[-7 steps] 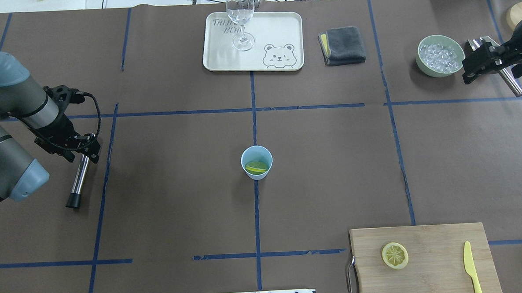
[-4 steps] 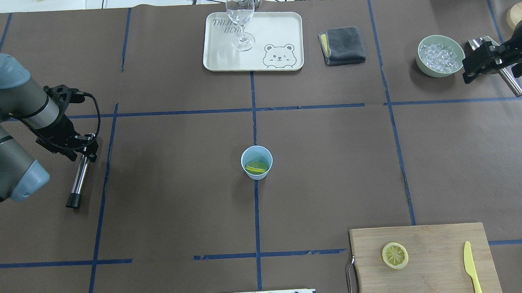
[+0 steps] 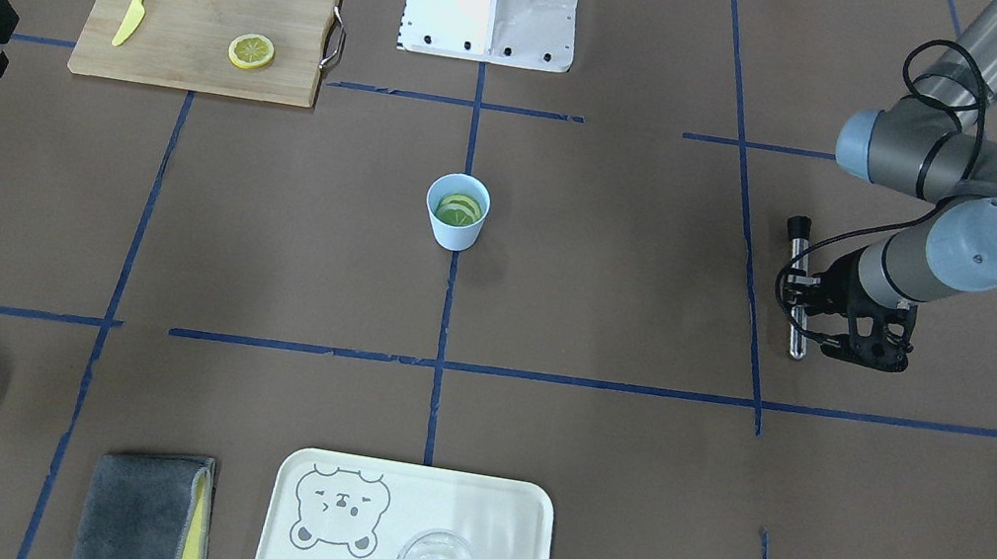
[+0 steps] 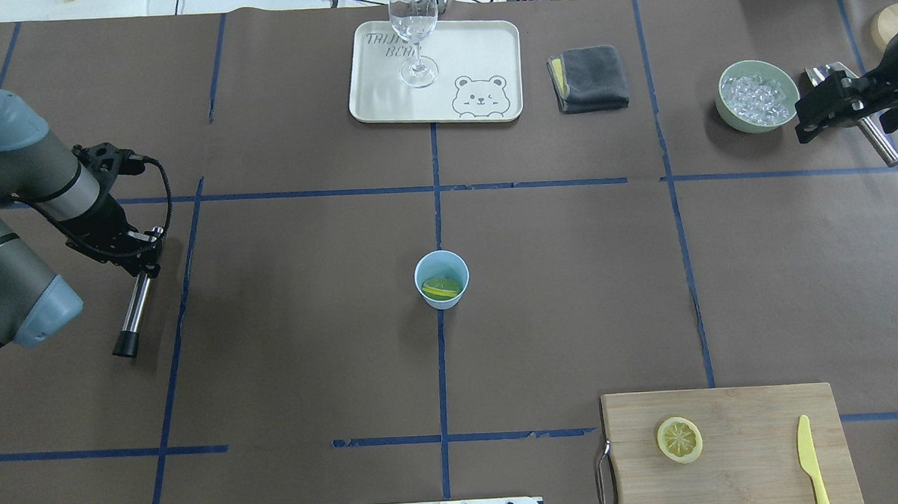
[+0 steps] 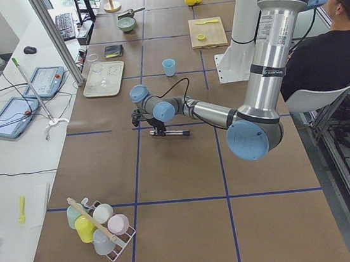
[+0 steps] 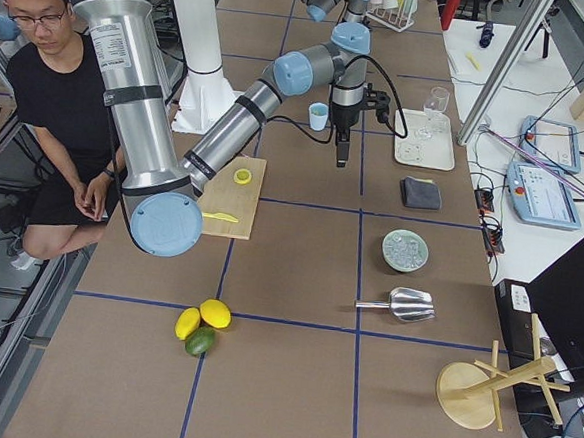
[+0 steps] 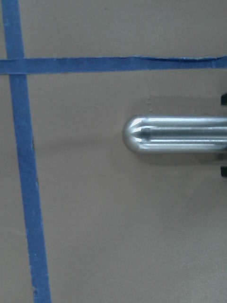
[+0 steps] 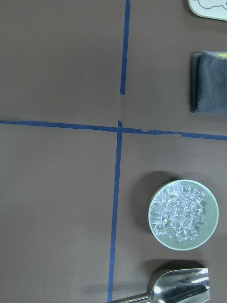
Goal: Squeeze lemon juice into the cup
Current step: 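Grasp the steel muddler rod upright with the left gripper, then lift the steel rod with the left gripper and carry it over the blue cup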
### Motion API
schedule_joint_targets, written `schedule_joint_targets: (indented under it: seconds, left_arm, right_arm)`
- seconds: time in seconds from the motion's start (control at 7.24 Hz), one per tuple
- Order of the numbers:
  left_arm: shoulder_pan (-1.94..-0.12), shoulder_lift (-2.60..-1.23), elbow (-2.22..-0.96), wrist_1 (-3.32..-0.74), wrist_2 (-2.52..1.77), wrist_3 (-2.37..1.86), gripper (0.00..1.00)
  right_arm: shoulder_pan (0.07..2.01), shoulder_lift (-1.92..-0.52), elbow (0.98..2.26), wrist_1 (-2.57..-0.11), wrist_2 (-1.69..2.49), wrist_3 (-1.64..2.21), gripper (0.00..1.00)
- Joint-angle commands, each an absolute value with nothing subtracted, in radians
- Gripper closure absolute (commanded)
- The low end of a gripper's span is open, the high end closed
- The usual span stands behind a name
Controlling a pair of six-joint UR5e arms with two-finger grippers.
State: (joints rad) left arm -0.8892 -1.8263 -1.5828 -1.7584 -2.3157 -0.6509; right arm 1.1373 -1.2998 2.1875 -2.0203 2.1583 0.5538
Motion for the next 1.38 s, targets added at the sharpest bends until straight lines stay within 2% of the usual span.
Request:
schedule_joint_targets:
  seconds: [0.0, 0.41, 0.97, 1.24]
  left_arm:
    - [-0.929, -1.818, -1.695, -1.72, -2.313, -0.652, 1.0]
    - [-0.962, -1.908, -1.842, -1.721, -2.005, -0.658, 1.0]
    - [-0.936, -2.061, -1.89, -1.732, -1.901, -0.703, 1.0]
    - [-0.919, -2.065, -1.91, -1.915, -1.898, -0.783, 1.0]
  right_arm:
    - [1.14, -1.298, 2.187, -2.02, 2.16, 0.554, 0.0]
    - [1.14, -1.299, 2.187, -2.02, 2.167, 0.555, 0.0]
    - [1.141, -1.307, 2.187, -2.02, 2.178, 0.555, 0.0]
    - [1.173, -1.34, 2.183, -2.02, 2.178, 0.535, 0.0]
